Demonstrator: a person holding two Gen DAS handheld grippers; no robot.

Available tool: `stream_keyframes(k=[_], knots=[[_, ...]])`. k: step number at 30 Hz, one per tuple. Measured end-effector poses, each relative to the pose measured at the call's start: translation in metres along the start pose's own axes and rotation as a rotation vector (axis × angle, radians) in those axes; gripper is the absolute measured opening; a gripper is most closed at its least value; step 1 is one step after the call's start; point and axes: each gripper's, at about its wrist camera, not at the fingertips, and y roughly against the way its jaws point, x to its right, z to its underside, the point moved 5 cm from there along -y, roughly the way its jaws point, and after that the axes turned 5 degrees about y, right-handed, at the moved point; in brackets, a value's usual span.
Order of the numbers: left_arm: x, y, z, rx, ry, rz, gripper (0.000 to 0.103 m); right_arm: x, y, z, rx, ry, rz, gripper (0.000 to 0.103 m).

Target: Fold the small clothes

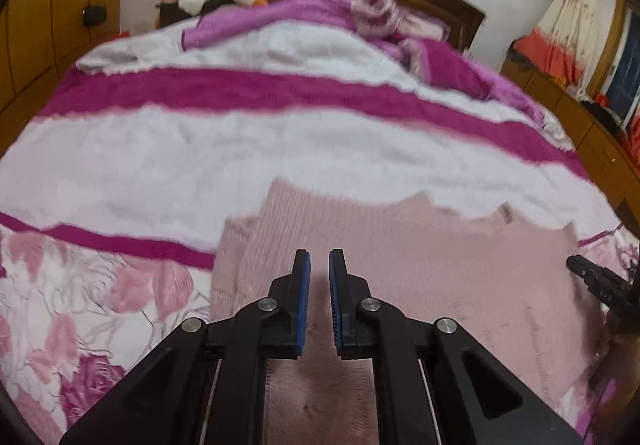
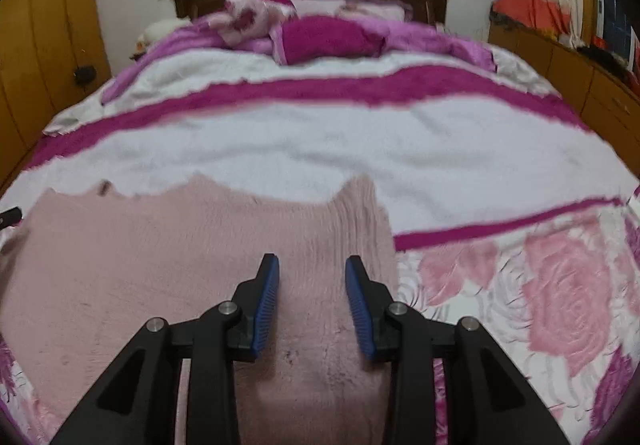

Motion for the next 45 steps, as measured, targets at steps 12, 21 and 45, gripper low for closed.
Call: stream_keyframes(k=[12, 21, 45], knots=[[-0.007, -0.007, 0.015, -0.034, 0.009, -0.055, 0.0, 0.007, -0.013, 0.01, 0.001, -0.029, -0.001, 0.038], [-0.005, 0.051, 0.035, -0.043, 0.004, -0.077, 0.0, 0.009, 0.051, 0.029, 0.033, -0.115, -0.024, 0.05], [-0.005, 0.071, 0.091, -0.108, 0.055, -0.081, 0.0, 0.022, 0.068, 0.115, -0.071, -0.357, -0.148, 0.062]])
